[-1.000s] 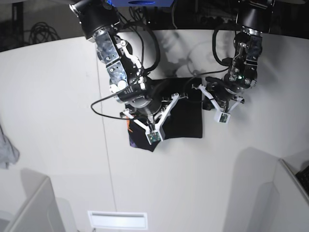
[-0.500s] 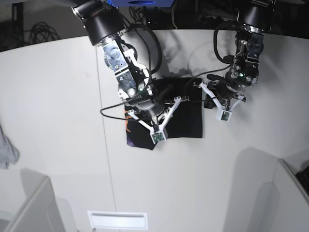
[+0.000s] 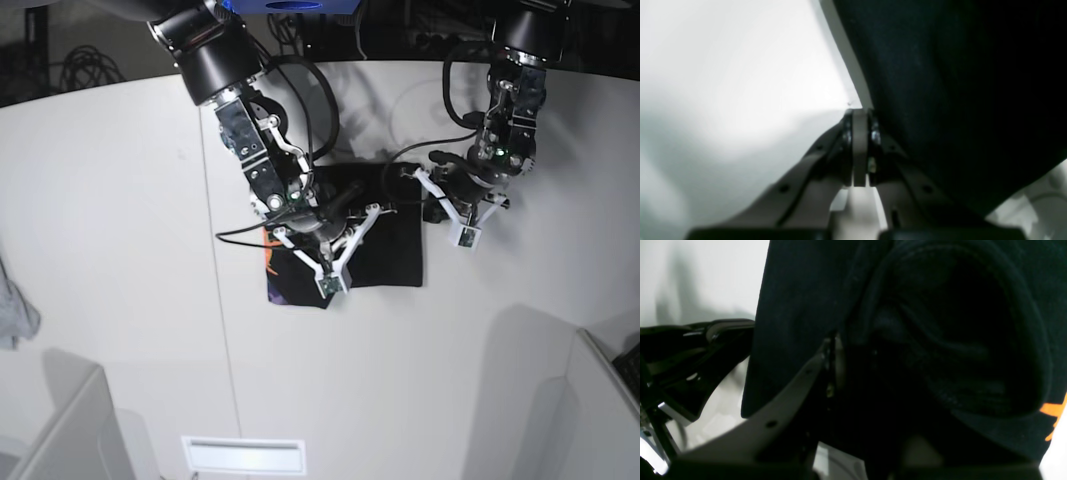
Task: Fold the T-shirt properly
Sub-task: 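Release the folded end and lift the right gripper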
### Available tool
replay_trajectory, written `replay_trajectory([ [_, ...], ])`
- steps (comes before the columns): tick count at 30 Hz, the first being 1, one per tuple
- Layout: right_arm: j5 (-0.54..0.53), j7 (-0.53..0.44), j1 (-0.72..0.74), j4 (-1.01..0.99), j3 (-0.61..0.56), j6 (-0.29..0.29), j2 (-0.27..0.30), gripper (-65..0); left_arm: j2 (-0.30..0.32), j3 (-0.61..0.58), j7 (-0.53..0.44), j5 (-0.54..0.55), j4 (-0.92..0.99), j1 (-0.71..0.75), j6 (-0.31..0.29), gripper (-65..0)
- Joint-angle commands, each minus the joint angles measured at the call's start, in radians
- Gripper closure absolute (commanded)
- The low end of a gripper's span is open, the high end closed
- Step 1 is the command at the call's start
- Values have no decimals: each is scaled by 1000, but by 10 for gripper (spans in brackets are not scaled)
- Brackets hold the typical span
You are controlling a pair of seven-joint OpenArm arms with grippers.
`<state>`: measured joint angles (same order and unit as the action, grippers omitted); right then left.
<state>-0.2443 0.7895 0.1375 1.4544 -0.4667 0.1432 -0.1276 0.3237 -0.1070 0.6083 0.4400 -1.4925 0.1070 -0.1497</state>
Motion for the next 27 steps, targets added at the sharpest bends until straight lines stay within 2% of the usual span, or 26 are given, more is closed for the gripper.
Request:
replay_trajectory([
  [1,-7,-18,20,16,-2,-1,-13,0,12,22,75,-20,-1,26,11,0],
  [4,-7,-20,20,15,-2,-1,-13,0,7,99,75,-22,-24,58,11,0],
  [9,-8,-15,20,21,-2,-1,-13,0,10,145,75,-22,-75,101,9,0],
  [11,-8,-15,20,21,-2,-1,-13,-158,27,165,75,-22,-96,127,9,0],
  [14,-8,-15,18,21,-2,-1,-13,-339,38,214,75,-20,-118,165,8,0],
  [16,-8,-15,18,24,-2,-1,-13,-407,39,244,75,-20,-122,185,8,0],
  [20,-8,-15,18,24,-11,-1,-13,-419,39,312,75,-17,-122,211,6,0],
  [27,-8,-17,41,35,-171,-1,-13,-419,39,384,77,-16,-127,228,6,0],
])
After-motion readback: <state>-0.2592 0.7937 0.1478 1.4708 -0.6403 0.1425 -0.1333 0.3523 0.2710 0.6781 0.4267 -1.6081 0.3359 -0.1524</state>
